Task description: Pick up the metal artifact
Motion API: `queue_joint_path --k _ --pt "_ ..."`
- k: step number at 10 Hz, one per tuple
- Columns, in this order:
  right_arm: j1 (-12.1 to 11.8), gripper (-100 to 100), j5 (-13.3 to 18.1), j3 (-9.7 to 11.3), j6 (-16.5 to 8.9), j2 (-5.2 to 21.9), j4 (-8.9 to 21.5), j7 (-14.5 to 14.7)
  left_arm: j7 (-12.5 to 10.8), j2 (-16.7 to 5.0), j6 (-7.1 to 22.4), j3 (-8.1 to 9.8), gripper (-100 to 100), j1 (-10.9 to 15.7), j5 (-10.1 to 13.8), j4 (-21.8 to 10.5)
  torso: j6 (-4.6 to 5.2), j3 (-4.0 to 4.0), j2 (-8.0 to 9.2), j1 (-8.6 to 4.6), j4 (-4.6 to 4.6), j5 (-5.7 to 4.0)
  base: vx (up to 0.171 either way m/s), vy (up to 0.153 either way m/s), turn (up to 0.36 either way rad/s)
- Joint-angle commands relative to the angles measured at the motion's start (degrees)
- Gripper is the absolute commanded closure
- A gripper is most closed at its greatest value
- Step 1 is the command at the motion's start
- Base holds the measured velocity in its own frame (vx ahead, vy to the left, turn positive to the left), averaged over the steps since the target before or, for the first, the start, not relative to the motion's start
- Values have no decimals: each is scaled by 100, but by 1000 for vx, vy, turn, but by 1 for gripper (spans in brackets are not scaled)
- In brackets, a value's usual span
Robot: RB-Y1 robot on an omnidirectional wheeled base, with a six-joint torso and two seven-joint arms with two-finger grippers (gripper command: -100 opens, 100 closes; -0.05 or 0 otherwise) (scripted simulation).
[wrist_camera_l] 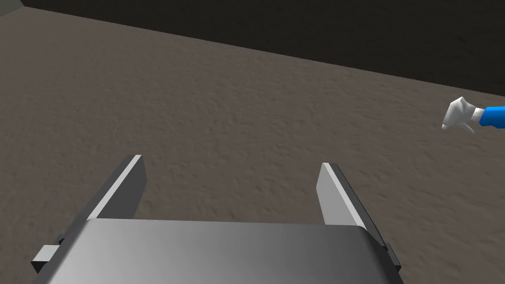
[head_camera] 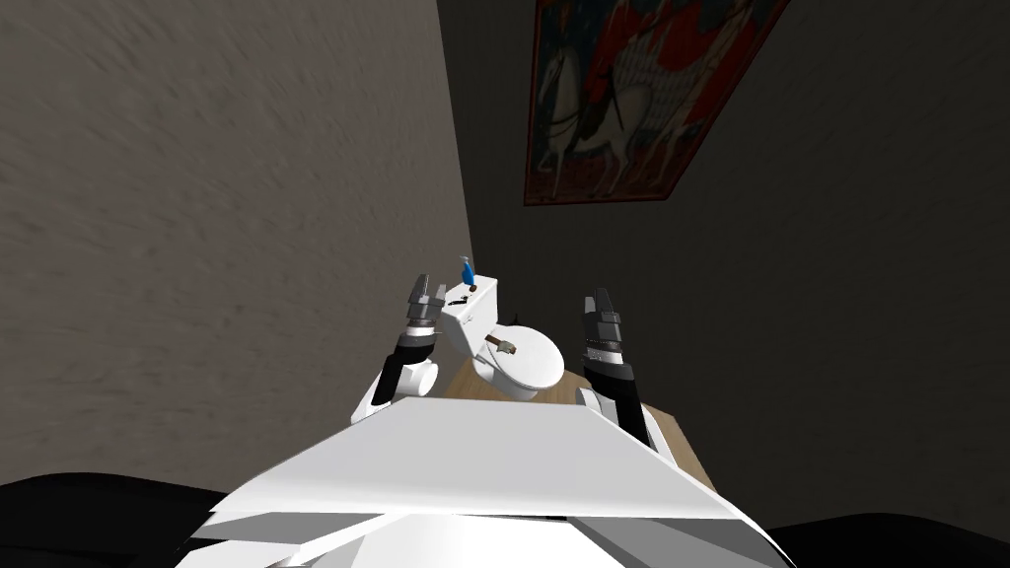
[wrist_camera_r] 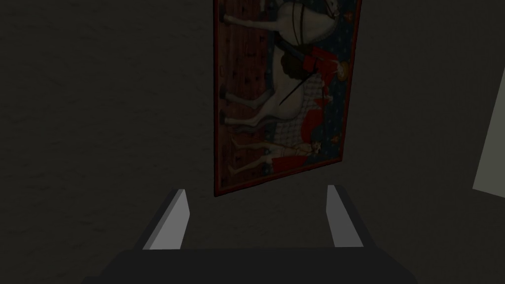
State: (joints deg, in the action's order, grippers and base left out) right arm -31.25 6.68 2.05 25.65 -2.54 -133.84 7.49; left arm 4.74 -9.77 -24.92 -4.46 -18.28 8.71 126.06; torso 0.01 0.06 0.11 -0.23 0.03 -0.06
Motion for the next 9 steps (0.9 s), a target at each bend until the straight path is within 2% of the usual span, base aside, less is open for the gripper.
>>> queue_joint_path --k 1,2,3,4,6,7,8,9 --pt "0 0 0 0 0 0 0 0 -97 -216 286 6 -100 205 169 -208 0 0 0 0 0 0 -31 -58 24" --pt "0 0 0 0 0 0 0 0 -97 -216 329 6 -100 205 169 -208 -1 0 0 1 0 1 -26 -50 18" --pt "0 0 0 0 0 0 0 0 -178 -396 528 -2 -100 399 315 -434 0 -1 -2 4 -1 1 -28 -62 37" --pt "0 0 0 0 0 0 0 0 -178 -396 578 -2 -100 399 315 -434 0 -2 -3 0 -1 1 -25 -57 17" --pt "0 0 0 0 0 0 0 0 -350 -758 979 -19 -100 818 630 -829 0 -2 -2 -2 -1 0 -42 -86 46" --pt "0 0 0 0 0 0 0 0 -350 -758 1121 -19 -100 825 630 -934 -1 1 3 -12 0 -2 -36 -80 20" --pt "0 0 0 0 0 0 0 0 -439 -939 1288 -28 -100 1031 795 -1101 0 0 1 -7 0 -2 -30 -73 25" --pt "0 0 0 0 0 0 0 0 -439 -939 1415 -28 -100 1055 795 -1206 0 -1 -2 -5 -1 -1 -25 -63 17"
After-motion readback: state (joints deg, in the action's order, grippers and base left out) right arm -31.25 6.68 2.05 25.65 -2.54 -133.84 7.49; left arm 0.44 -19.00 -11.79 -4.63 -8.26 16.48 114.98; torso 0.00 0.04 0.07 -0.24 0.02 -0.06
